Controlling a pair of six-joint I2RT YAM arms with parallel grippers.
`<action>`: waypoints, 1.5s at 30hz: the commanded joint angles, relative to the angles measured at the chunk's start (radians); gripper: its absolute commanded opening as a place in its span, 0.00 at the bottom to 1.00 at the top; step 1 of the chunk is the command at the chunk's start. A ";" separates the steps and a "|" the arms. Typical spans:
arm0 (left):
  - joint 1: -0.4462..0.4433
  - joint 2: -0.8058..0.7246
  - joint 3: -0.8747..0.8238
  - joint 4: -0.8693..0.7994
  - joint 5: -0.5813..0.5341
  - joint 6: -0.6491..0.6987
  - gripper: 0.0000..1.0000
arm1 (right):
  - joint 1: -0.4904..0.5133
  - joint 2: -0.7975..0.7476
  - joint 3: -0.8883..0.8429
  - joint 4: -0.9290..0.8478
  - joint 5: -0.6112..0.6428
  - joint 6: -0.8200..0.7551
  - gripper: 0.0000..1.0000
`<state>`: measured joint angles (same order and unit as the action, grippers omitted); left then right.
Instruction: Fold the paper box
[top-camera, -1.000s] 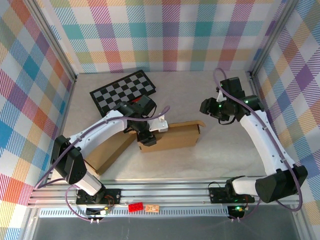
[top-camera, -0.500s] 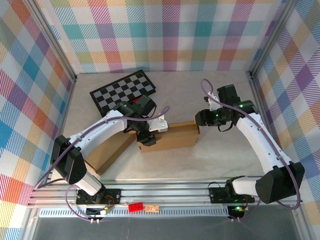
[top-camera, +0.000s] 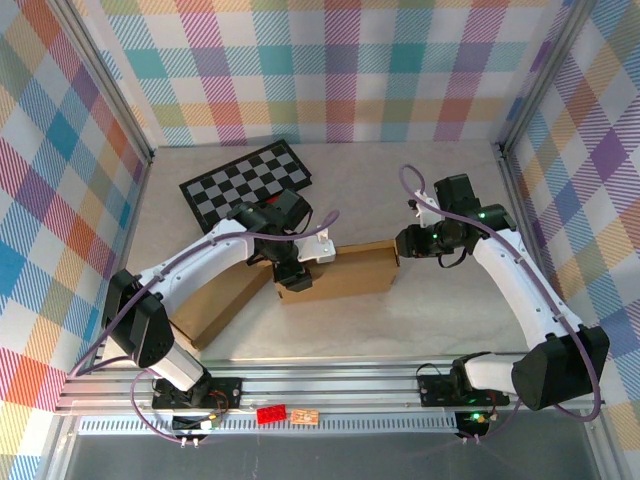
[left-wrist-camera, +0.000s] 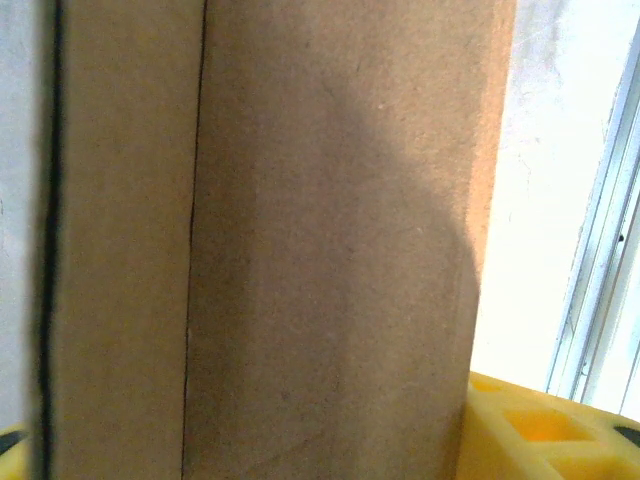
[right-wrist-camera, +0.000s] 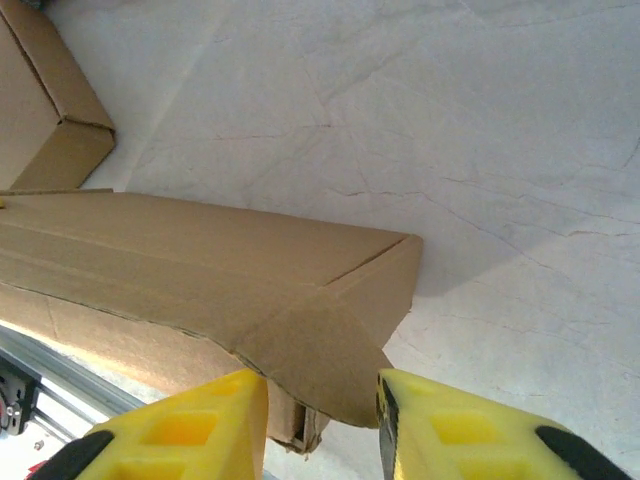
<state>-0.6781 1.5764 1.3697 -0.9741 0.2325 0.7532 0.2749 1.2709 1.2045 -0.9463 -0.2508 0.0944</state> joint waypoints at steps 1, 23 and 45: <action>0.008 0.010 0.032 -0.020 0.013 0.008 0.58 | -0.003 0.002 0.018 -0.028 0.026 -0.025 0.32; 0.017 0.016 0.041 -0.010 0.021 -0.001 0.59 | 0.001 0.066 0.066 -0.009 0.059 -0.055 0.15; 0.008 0.064 0.105 -0.005 -0.003 -0.060 0.63 | 0.036 0.094 0.172 -0.230 0.045 0.182 0.00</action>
<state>-0.6693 1.6268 1.4322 -0.9668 0.2424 0.7223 0.3035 1.3632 1.3357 -1.0943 -0.1596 0.2031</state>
